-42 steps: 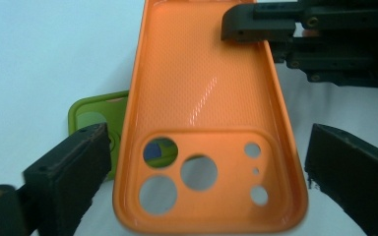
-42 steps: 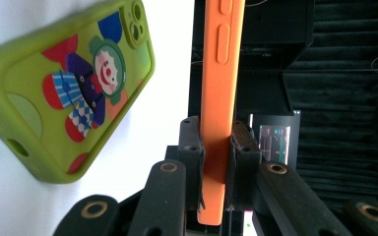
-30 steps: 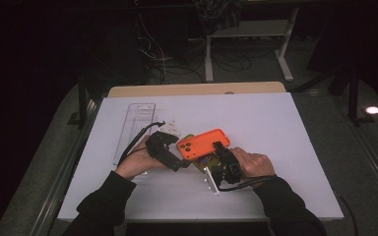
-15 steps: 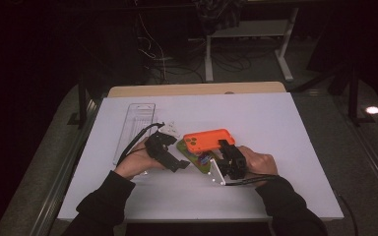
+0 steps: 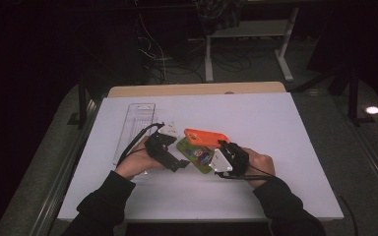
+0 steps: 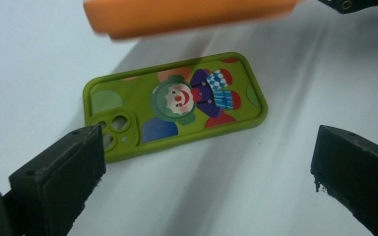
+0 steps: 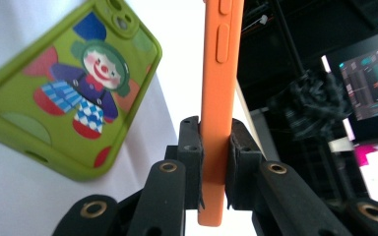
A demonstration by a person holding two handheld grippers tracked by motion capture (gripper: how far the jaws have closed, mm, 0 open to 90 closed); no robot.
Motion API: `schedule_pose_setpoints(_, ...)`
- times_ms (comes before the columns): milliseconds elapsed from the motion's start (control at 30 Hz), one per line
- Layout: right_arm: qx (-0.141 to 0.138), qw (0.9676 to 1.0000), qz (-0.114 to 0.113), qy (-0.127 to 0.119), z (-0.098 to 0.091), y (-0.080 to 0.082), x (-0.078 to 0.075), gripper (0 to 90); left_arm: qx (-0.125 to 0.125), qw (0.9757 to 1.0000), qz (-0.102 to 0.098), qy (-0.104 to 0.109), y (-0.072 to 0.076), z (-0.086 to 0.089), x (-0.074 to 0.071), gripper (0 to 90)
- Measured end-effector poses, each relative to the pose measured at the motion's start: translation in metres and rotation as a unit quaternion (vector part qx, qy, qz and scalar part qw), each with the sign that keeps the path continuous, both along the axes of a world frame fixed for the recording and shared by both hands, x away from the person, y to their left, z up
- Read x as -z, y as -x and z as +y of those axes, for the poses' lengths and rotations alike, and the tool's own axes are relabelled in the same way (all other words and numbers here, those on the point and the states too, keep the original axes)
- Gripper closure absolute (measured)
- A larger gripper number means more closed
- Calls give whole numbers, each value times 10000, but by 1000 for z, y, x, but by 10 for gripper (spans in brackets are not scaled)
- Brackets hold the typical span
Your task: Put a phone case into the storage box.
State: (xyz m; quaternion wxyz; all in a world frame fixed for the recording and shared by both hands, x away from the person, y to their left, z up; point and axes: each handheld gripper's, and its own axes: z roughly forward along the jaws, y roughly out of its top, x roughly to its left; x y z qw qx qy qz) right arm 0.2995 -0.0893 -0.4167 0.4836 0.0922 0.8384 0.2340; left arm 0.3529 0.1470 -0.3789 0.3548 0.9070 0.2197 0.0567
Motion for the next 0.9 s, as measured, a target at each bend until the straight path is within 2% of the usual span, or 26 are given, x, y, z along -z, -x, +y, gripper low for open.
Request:
schedule_pose_setpoints(67, 83, 9993, 184, -320, -2, -1, -2, 780, 18, 10000, -30, -29, -1, 1, 0, 0)
schedule_pose_setpoints(233, 177, 9957, 547, -728, -6, -4, -5, 781, 77, 9999, -70, -88, -2, 1, -1, 0)
schedule_pose_setpoints(300, 173, 9926, 821, -880, -7, -6, -7, 780, 59, 9999, -51, -98, -1, 1, -1, 0)
schedule_pose_setpoints(367, 153, 9909, 949, -945, -9, -8, -8, 781, 13, 10000, -16, -80, -1, 1, 0, 0)
schedule_pose_setpoints(467, 170, 9845, 1241, -1229, -12, -10, -10, 781, -10, 10000, -22, -63, -1, 1, 0, 0)
schedule_pose_setpoints(500, 232, 9790, 1409, -1457, -12, -11, -10, 781, -19, 10000, -19, -58, -1, 1, 0, 0)
schedule_pose_setpoints(533, 234, 9767, 1486, -1530, -13, -12, -11, 780, -43, 10000, 7, -47, 0, 1, 0, 0)
schedule_pose_setpoints(567, 241, 9730, 1591, -1655, -14, -13, -11, 781, -53, 10000, 16, -45, 0, 1, 0, 0)
schedule_pose_setpoints(700, 293, 9555, 2012, -2137, -19, -16, -14, 781, -17, 9999, 18, -114, -1, 1, -1, 0)
schedule_pose_setpoints(767, 258, 9490, 2141, -2299, -21, -17, -15, 781, -35, 10000, 50, -77, -1, 1, -1, 0)
schedule_pose_setpoints(833, 266, 9402, 2302, -2494, -23, -19, -16, 782, -65, 10000, 57, -4, -1, 1, -1, 0)
schedule_pose_setpoints(867, 249, 9370, 2354, -2570, -24, -20, -16, 782, -75, 10000, 53, -3, -1, 2, -2, 0)
schedule_pose_setpoints(900, 273, 9311, 2451, -2689, -25, -20, -16, 782, -154, 9998, 87, 91, 0, 1, -1, 0)
